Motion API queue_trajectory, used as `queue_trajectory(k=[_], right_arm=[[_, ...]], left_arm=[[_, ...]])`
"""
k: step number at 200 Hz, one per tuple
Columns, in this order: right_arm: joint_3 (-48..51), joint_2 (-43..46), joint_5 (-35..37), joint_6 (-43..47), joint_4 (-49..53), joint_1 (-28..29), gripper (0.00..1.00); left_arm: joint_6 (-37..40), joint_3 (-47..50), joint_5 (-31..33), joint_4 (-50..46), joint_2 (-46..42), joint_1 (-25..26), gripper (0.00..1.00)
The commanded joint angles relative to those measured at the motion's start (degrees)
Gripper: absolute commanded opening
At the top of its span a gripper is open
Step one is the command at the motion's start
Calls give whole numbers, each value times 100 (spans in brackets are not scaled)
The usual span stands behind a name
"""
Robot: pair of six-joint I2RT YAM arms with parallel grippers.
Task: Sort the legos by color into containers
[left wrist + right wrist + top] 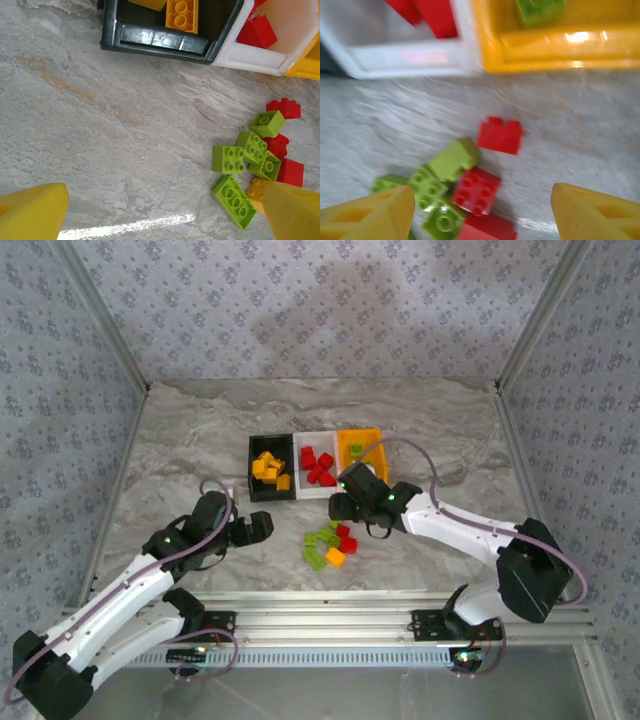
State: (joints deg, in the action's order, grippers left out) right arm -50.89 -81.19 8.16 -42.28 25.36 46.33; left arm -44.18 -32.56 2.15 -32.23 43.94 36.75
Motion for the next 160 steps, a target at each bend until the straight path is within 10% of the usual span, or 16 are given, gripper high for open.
queue_trajectory(k=[1,160], right_arm=[[246,-51,-19,-381,-386,-156,73],[149,-1233,-115,-742,-1071,-547,51]], left_arm=[[-61,49,-75,59,16,-52,100],[-110,201,-167,197,59,-90,99]])
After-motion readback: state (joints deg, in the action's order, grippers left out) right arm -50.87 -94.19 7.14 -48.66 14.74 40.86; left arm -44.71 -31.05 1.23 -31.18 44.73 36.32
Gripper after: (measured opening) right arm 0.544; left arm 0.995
